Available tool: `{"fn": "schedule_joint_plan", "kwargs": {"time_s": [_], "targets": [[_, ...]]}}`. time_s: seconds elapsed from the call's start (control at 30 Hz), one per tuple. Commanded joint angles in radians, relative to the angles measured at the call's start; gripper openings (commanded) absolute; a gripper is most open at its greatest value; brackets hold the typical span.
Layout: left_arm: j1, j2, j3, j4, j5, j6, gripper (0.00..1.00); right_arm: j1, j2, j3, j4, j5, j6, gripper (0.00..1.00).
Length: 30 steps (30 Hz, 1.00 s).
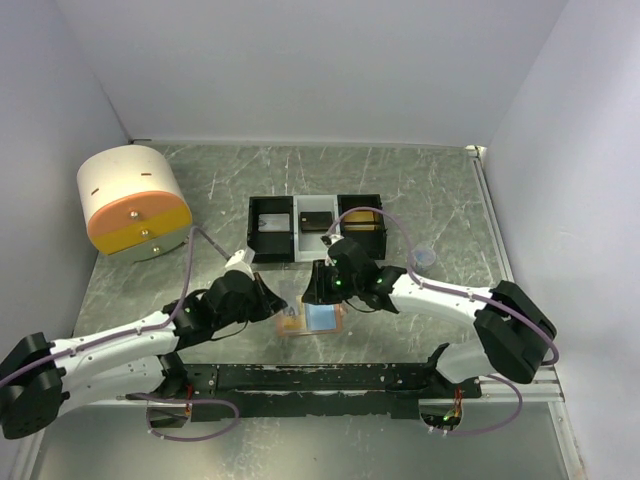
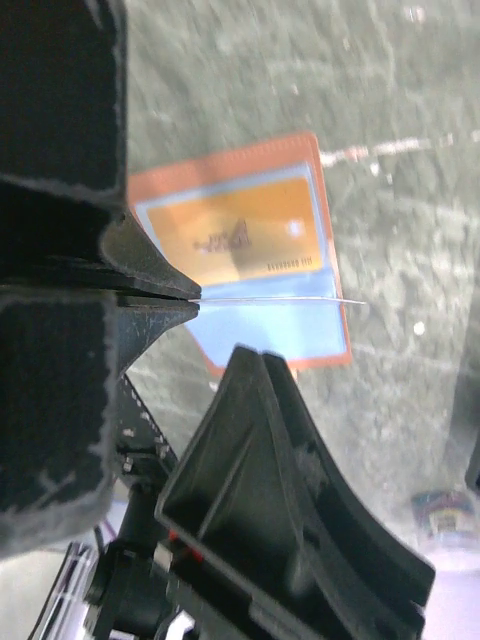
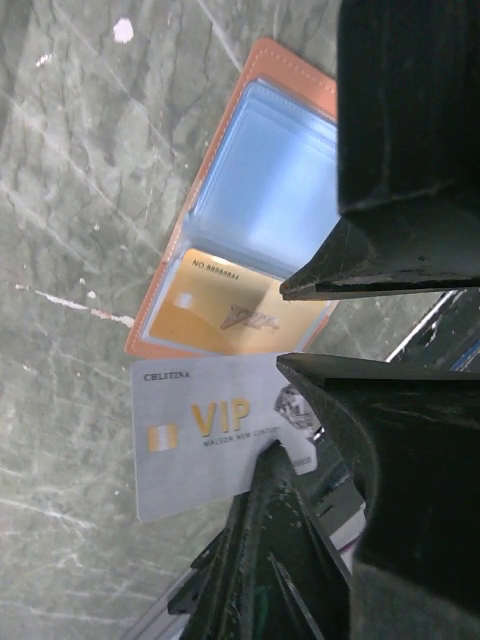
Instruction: Take the credit cards out of the card holder
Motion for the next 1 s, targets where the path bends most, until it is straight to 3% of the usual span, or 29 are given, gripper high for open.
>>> {"fn": "schedule_joint_plan", "kwargs": {"time_s": [0.0, 0.2, 0.4, 0.63, 0.8, 0.97], "targets": [[-0.004, -0.072, 0.023, -0.211, -0.102, 0.014, 0.07, 0.007, 0.024, -0.012, 0.086, -0.064, 0.029, 0.28], [-0.004, -0.160, -0.006, -0.235, -0.120, 0.002, 0.07, 0.014, 0.110, -0.024, 0.130, -0.104, 0.037, 0.26], [-0.003, -0.185, -0.033, -0.201, -0.092, 0.000, 0.07, 0.015, 0.170, -0.033, 0.071, -0.032, 0.034, 0.25], [-0.003, -0.184, -0.031, -0.168, -0.071, 0.022, 0.07, 0.015, 0.088, -0.027, -0.034, 0.104, 0.036, 0.25], [-0.003, -0.189, -0.050, -0.092, -0.019, 0.052, 0.07, 0.013, -0.016, -0.072, 0.088, 0.010, 0.035, 0.30], [-0.003, -0.245, -0.104, 0.009, 0.027, 0.079, 0.07, 0.003, -0.138, -0.157, 0.195, 0.035, 0.040, 0.37]]}}
